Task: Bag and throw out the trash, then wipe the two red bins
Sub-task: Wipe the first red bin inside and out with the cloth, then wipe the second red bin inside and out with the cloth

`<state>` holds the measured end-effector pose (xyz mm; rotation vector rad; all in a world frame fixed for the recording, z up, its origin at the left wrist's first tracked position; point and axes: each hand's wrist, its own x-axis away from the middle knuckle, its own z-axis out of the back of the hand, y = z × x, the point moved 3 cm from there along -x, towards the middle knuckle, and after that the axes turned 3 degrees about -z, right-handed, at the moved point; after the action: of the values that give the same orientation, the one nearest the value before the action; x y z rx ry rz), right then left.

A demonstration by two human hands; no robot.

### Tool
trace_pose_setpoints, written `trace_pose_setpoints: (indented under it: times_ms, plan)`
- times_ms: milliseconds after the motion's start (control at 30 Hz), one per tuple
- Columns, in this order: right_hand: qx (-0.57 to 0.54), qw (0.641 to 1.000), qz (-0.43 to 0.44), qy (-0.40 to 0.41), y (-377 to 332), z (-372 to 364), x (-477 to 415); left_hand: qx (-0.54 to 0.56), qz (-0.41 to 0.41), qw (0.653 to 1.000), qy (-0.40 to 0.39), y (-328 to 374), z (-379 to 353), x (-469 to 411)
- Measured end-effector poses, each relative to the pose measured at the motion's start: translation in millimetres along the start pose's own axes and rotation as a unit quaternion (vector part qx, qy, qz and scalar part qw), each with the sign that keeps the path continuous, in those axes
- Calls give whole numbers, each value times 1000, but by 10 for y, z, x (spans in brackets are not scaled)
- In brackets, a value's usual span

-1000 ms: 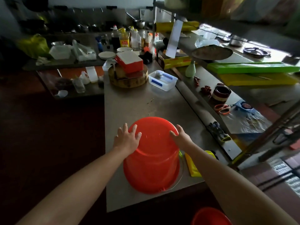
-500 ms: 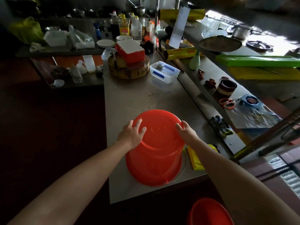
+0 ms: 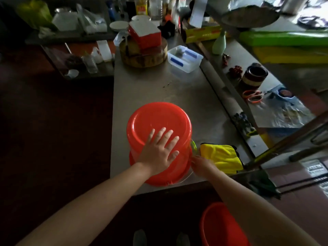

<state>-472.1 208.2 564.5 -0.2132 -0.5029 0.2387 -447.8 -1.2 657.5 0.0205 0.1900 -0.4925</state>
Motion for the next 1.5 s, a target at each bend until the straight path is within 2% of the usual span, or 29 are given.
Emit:
trace_pose_setpoints:
  times_ms: [133, 267, 433, 567, 700, 833, 1000, 1067, 1133, 1200, 1233, 1333, 1367, 1433, 1500]
  plan:
    - [123, 988, 91, -16, 13, -554, -43, -38, 39, 998, 31, 193, -115, 40]
    - [142, 980, 136, -17, -1, -984, -163, -64, 60, 995, 51, 234, -232, 94]
    - [105, 967, 204, 110, -17, -1099, -234, -78, 55, 993, 70, 275, -375, 165]
    - [122, 951, 248, 138, 39, -1090, -277, -81, 60, 993, 64, 283, -400, 191]
    - [157, 944, 257, 135, -38, -1044, -255, -81, 64, 993, 60, 278, -352, 192]
    - [224, 934, 264, 93, -85, -1027, -212, -66, 108, 989, 80, 199, -268, 265]
    - [301, 914, 255, 96, -177, -529, -50, -50, 179, 977, 104, -147, 58, 282]
    - [335, 897, 259, 124, -288, -142, 39, -43, 218, 970, 95, -310, 239, 288]
    - [371, 886, 261, 94, -376, 270, 94, -20, 268, 959, 93, -471, 419, 318]
    - [452, 833, 289, 134, -516, 751, 169, 20, 319, 942, 101, -639, 558, 378]
    - [448, 838, 289, 119, -567, 940, 197, 43, 345, 931, 108, -726, 603, 426]
    - [429, 869, 246, -18, -758, 1302, 199, 131, 413, 893, 120, -952, 605, 607]
    - [387, 896, 215, -25, -844, 1404, 215, 167, 431, 879, 120, -990, 564, 676]
    - [255, 955, 144, 36, -936, 1545, 177, 224, 469, 847, 112, -1007, 429, 836]
    - [100, 985, 106, 91, -987, 1524, 109, 236, 492, 832, 100, -977, 287, 1010]
